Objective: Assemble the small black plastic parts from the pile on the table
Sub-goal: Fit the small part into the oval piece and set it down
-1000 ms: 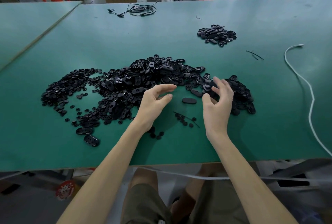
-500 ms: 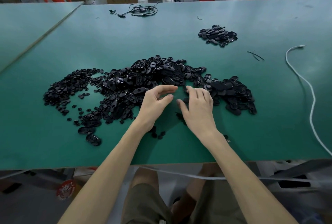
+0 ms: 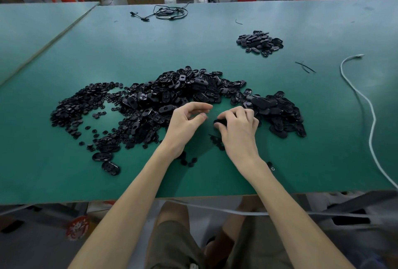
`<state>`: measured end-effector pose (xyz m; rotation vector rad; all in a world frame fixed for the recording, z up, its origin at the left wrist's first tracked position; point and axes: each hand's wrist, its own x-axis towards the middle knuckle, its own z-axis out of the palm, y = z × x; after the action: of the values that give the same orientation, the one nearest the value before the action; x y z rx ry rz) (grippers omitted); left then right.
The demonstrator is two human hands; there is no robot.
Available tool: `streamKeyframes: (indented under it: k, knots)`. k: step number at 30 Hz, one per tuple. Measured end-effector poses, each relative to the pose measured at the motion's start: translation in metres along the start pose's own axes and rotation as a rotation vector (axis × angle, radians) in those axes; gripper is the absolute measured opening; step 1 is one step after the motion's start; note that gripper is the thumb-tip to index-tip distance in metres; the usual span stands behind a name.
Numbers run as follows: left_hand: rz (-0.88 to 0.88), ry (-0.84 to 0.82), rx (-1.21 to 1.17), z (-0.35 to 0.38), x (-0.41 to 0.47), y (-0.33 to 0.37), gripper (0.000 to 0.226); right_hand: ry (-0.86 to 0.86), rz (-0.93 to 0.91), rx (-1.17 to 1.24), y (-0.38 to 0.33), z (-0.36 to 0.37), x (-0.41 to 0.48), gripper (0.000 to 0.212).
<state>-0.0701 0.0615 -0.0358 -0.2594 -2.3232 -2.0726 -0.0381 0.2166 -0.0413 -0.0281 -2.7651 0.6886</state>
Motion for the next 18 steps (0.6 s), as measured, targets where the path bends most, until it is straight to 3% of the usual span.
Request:
streamKeyframes:
  k: [3,8,13,18]
  knots:
    - [0.012,-0.012,0.002,-0.001,0.000,0.001,0.028,0.059,-0.034,0.060,-0.001,-0.001,-0.001,0.020]
    - [0.110,-0.142,0.034,-0.001,-0.003,0.003,0.022,0.112,-0.032,0.520,0.002,-0.009,-0.003,0.023]
    - [0.102,-0.134,-0.041,0.000,-0.002,0.004,0.018,0.052,-0.038,0.639,0.001,-0.010,-0.004,0.006]
    - [0.105,-0.148,-0.051,-0.001,-0.002,0.003,0.018,0.055,-0.032,0.719,0.003,-0.009,-0.004,0.005]
